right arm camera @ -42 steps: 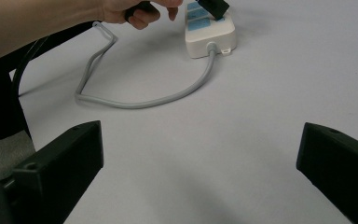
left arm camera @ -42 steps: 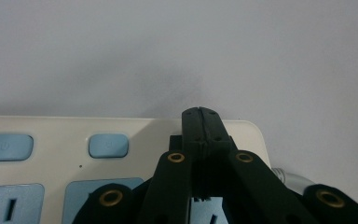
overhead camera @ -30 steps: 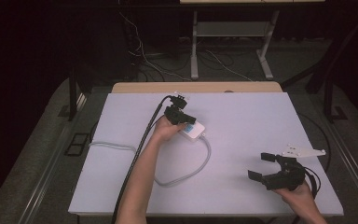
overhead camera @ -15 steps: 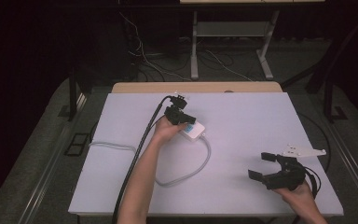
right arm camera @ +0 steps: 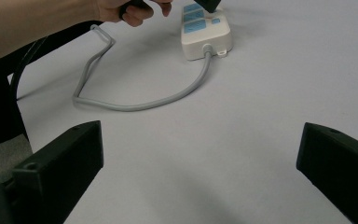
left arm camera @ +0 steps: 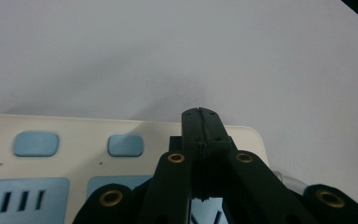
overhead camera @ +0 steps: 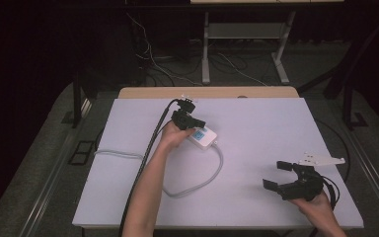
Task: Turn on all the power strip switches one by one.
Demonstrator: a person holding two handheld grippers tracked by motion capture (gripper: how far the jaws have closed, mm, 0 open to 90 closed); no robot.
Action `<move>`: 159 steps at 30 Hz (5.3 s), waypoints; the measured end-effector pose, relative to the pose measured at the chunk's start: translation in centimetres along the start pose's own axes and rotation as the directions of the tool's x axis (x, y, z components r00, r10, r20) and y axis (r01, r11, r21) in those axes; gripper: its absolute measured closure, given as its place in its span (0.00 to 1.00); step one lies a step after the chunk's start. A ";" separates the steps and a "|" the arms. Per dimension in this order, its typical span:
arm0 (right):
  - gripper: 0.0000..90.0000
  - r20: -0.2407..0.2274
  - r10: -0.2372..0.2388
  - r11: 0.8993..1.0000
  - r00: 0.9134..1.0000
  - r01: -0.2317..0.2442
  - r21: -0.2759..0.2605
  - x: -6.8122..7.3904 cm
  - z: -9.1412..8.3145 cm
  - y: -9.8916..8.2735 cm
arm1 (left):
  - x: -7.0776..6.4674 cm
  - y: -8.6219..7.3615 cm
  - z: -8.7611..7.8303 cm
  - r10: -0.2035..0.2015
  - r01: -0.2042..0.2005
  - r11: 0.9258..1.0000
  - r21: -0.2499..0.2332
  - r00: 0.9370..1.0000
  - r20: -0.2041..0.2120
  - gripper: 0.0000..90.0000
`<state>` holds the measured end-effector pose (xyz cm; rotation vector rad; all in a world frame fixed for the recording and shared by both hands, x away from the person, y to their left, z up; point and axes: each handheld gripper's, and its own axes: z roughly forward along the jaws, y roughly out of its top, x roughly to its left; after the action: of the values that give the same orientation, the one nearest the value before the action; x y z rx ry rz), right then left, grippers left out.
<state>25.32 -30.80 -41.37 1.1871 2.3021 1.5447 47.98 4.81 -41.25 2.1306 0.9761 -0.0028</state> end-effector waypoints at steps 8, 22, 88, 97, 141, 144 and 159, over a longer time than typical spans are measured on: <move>0.01 0.004 0.001 1.000 1.000 -0.001 0.000 0.0 0.0 0.0 | 0.4 0.2 -1.5 0.009 -0.009 1.000 -0.015 1.000 -0.008 1.00; 0.00 0.011 -0.003 1.000 1.000 0.003 0.001 -0.1 0.1 -0.1 | 1.8 1.1 -3.1 -0.022 0.020 0.999 -0.038 0.998 -0.051 1.00; 0.01 0.021 -0.003 1.000 1.000 0.003 -0.005 -0.2 -0.2 -0.2 | 2.9 1.2 0.2 -0.008 0.013 0.996 0.092 0.998 -0.055 1.00; 0.01 0.023 -0.002 1.000 1.000 0.002 -0.007 -0.2 -0.2 -0.2 | 2.7 1.1 0.3 -0.015 0.021 0.996 0.086 0.997 -0.070 1.00; 0.01 0.032 0.005 1.000 0.999 -0.005 -0.009 -0.3 -0.2 -0.2 | 3.0 3.9 -5.0 0.057 -0.060 0.998 -0.017 0.988 -0.142 1.00; 0.00 0.031 0.005 1.000 1.000 -0.005 -0.010 -0.3 -0.2 -0.2 | 3.2 4.0 -4.7 0.059 -0.062 0.998 -0.015 0.987 -0.150 1.00; 0.01 0.028 0.005 1.000 1.000 -0.005 -0.010 -0.3 -0.2 -0.2 | 4.6 3.0 -3.6 0.021 -0.022 1.000 0.001 0.980 -0.197 1.00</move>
<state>25.29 -31.20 -41.53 1.2049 2.2730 1.5291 52.12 8.87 -38.16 2.1710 1.0662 0.2236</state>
